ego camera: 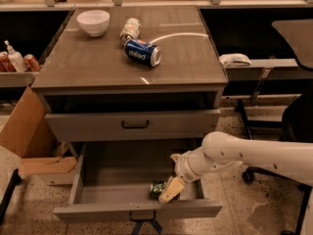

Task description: Pick green can from middle drawer and place on counter

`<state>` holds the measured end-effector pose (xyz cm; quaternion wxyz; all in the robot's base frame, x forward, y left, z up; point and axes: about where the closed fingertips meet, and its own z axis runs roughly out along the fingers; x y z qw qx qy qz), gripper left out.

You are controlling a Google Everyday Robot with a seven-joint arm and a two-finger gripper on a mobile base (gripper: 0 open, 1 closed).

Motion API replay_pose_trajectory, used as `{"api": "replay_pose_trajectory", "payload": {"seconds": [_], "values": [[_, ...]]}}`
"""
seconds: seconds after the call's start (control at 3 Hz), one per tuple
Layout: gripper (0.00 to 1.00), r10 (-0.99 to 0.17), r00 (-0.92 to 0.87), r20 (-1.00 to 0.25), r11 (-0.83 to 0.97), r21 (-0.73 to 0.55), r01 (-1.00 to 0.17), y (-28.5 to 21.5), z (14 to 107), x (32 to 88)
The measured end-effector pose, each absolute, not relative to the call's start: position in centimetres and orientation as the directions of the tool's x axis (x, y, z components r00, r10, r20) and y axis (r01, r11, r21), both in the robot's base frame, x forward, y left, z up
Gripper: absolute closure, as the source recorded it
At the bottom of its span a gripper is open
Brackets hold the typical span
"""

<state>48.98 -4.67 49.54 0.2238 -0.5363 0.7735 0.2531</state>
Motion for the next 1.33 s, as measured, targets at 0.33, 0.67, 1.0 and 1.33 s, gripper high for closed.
{"api": "replay_pose_trajectory", "payload": {"seconds": [0.33, 0.67, 1.0, 1.33], "values": [[0.00, -0.725, -0.286, -0.626, 0.258, 0.138, -0.956, -4.7, 48.1, 49.9], [0.00, -0.733, -0.235, -0.638, 0.210, 0.116, -0.971, -4.8, 46.4, 51.3], [0.00, -0.743, -0.179, -0.644, 0.170, 0.077, -0.982, -4.6, 44.2, 53.2], [0.00, -0.748, -0.156, -0.645, 0.162, 0.051, -0.985, -4.6, 42.7, 54.4]]}}
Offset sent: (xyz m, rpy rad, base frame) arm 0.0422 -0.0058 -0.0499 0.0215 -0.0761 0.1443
